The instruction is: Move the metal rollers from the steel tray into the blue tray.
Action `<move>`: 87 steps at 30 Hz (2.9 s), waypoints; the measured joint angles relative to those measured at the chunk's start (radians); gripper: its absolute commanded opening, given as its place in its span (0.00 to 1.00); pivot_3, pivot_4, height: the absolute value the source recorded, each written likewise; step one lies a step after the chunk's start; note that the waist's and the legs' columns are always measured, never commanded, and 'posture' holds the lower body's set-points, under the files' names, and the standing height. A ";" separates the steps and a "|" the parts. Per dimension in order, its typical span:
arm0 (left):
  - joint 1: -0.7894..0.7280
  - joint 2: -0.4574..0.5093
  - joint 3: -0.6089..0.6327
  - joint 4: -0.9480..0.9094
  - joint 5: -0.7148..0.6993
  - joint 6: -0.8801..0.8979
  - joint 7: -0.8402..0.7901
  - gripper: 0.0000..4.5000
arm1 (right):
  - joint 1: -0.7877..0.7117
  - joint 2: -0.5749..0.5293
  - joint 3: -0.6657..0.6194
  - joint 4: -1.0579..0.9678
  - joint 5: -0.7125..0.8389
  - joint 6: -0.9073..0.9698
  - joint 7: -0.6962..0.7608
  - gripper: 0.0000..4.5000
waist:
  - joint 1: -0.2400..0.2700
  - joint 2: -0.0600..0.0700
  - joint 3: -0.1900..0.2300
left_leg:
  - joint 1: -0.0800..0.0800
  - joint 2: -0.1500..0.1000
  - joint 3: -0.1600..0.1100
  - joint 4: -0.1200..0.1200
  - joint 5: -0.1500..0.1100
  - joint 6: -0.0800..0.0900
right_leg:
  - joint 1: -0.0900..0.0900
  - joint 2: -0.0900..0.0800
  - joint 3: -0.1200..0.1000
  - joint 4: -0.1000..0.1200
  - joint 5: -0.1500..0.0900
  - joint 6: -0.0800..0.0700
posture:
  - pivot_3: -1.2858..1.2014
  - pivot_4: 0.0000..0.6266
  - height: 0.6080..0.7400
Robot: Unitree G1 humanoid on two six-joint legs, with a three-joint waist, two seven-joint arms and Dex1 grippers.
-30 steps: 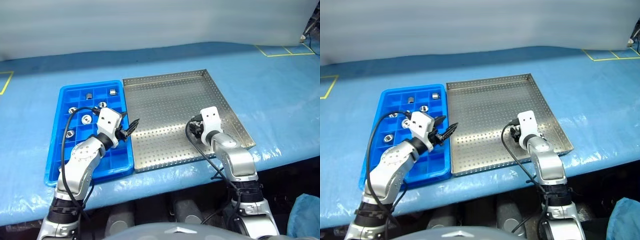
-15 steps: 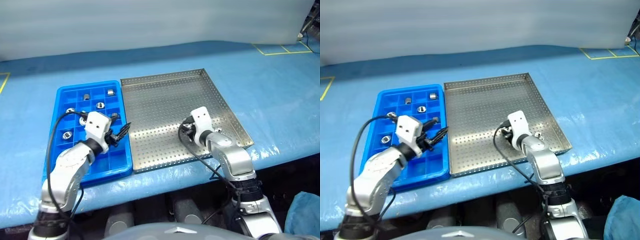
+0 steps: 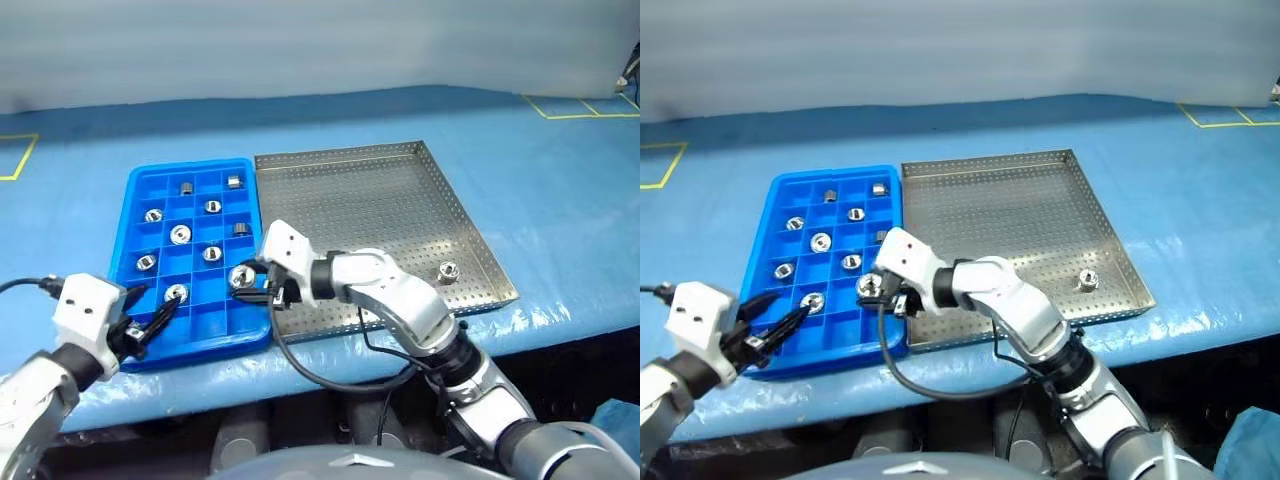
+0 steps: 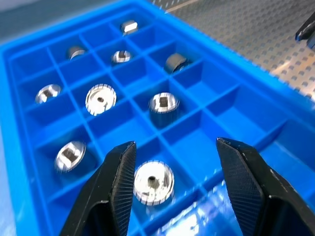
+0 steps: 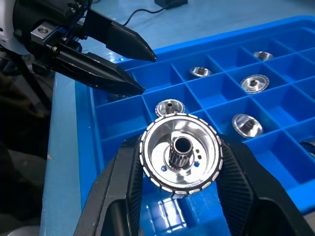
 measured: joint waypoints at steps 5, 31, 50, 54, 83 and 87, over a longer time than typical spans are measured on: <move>0.028 -0.056 0.003 -0.049 -0.005 -0.007 0.033 0.62 | 0.010 0.070 0.055 0.119 -0.013 -0.018 -0.022 0.38 | 0.030 -0.001 0.000 | -0.001 0.000 0.001 0.000 0.000 -0.002 | -0.003 0.000 -0.002 0.000 0.000 0.000 | 0.57 0.24 1.00; -0.297 -0.089 -0.339 0.075 0.039 -0.048 0.072 0.62 | 0.080 -0.195 -0.184 -0.005 -0.119 -0.016 -0.180 0.81 | 0.047 -0.003 -0.002 | -0.002 -0.003 0.002 0.000 0.001 -0.003 | 0.000 0.000 -0.001 -0.001 0.000 -0.001 | 0.52 0.24 1.00; -0.462 -0.162 -0.559 0.208 0.094 -0.105 0.071 0.62 | 0.219 -0.455 -0.378 -0.041 -0.248 0.171 -0.330 0.81 | -0.039 -0.002 -0.002 | -0.001 -0.002 0.002 0.000 0.000 -0.002 | 0.000 0.002 0.004 0.000 0.001 0.001 | 0.47 0.24 1.00; -0.452 -0.163 -0.560 0.208 0.094 -0.105 0.073 0.62 | 0.247 -0.459 -0.382 -0.043 -0.257 0.196 -0.344 0.81 | -0.038 -0.002 -0.002 | -0.001 -0.002 0.002 0.000 0.000 -0.002 | 0.000 0.002 0.004 0.000 0.001 0.001 | 0.48 0.24 1.00; -0.432 -0.150 -0.532 0.208 0.095 -0.103 0.073 0.62 | 0.302 -0.438 -0.409 -0.069 -0.266 0.260 -0.377 0.34 | -0.018 -0.002 -0.003 | 0.000 -0.004 0.001 0.004 0.000 -0.002 | 0.004 0.002 0.005 -0.001 0.001 0.003 | 0.48 0.24 1.00; -0.435 -0.148 -0.532 0.208 0.096 -0.103 0.073 0.62 | 0.301 -0.425 -0.408 -0.073 -0.268 0.255 -0.381 0.34 | -0.027 -0.002 -0.003 | 0.000 -0.003 0.001 0.004 0.000 -0.002 | 0.004 0.002 0.005 -0.001 0.001 0.003 | 0.48 0.24 1.00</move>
